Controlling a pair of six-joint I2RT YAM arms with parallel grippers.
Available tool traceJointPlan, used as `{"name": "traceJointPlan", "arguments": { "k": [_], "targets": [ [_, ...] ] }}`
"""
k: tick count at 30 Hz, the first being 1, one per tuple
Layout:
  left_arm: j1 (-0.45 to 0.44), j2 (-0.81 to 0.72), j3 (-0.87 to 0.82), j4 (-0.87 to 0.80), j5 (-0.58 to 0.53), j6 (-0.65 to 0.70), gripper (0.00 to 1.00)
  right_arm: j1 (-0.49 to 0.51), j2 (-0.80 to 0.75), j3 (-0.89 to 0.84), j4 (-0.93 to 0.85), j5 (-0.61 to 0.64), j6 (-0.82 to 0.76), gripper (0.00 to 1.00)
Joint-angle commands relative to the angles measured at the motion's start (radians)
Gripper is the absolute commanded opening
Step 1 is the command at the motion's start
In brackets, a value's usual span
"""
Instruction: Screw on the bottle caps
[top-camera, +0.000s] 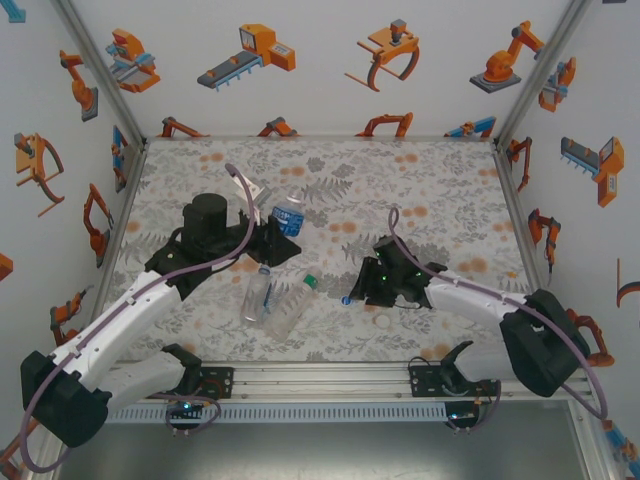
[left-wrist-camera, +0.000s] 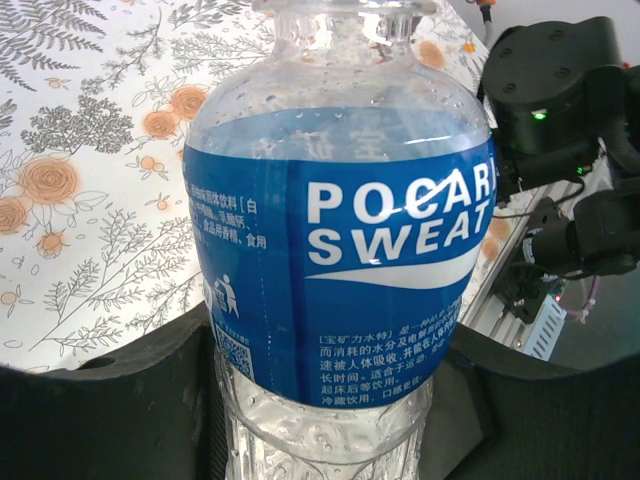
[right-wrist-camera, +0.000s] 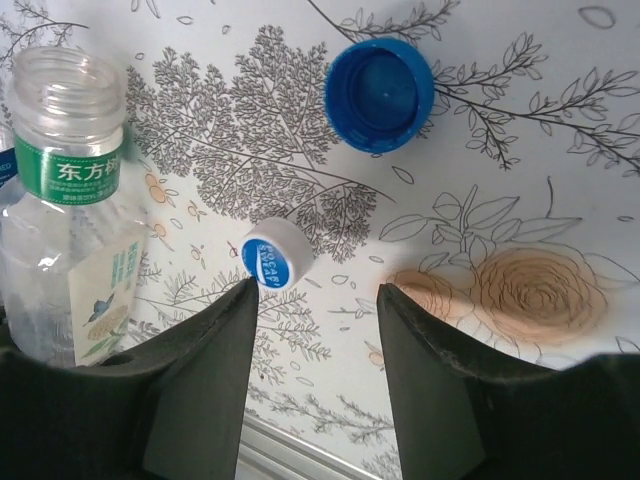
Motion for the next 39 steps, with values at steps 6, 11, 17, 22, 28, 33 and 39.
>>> {"name": "traceJointPlan", "arguments": {
  "k": [6, 11, 17, 22, 28, 33, 39],
  "targets": [
    [0.009, -0.097, -0.065, 0.150, -0.087, -0.091, 0.00, 0.155, 0.056, 0.218, -0.277, 0.271, -0.173, 0.49],
    [0.010, -0.154, -0.122, 0.265, 0.038, -0.079, 0.00, 0.237, 0.117, 0.261, -0.259, 0.332, -0.232, 0.50],
    [0.010, -0.157, -0.123, 0.251, 0.044, -0.084, 0.00, 0.279, 0.192, 0.302, -0.247, 0.366, -0.260, 0.50],
    [0.010, -0.183, -0.138, 0.257, -0.111, -0.204, 0.00, 0.281, 0.232, 0.324, -0.236, 0.354, -0.267, 0.49],
    [0.022, -0.250, -0.210, 0.353, -0.085, -0.256, 0.13, 0.282, 0.274, 0.334, -0.220, 0.325, -0.264, 0.45],
    [0.049, -0.243, -0.163, 0.244, -0.038, -0.207, 0.20, 0.281, 0.292, 0.338, -0.218, 0.323, -0.254, 0.40],
    [0.049, -0.107, 0.107, -0.118, -0.032, -0.158, 0.00, 0.282, 0.313, 0.344, -0.213, 0.310, -0.248, 0.37]
  ]
}}
